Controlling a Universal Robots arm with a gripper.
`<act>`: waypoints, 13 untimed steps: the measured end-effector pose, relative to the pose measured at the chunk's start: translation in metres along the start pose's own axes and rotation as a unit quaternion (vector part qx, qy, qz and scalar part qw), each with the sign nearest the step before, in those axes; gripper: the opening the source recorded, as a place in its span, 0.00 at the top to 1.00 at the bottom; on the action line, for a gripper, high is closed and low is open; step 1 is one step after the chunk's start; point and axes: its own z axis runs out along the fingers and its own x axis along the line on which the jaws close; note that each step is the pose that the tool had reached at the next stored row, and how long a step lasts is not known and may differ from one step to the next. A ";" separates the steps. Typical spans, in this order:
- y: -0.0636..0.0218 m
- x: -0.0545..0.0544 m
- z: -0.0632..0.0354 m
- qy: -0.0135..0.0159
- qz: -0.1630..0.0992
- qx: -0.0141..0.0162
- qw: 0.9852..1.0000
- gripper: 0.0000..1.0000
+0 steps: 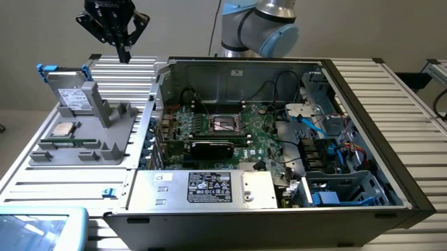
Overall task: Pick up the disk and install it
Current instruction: 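Reach for the disk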
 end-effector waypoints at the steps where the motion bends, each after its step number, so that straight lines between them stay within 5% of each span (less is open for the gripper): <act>1: 0.0015 0.004 0.0003 0.001 0.000 0.000 1.000 0.89; 13: 0.0196 0.059 0.0034 0.008 0.000 0.004 1.000 0.89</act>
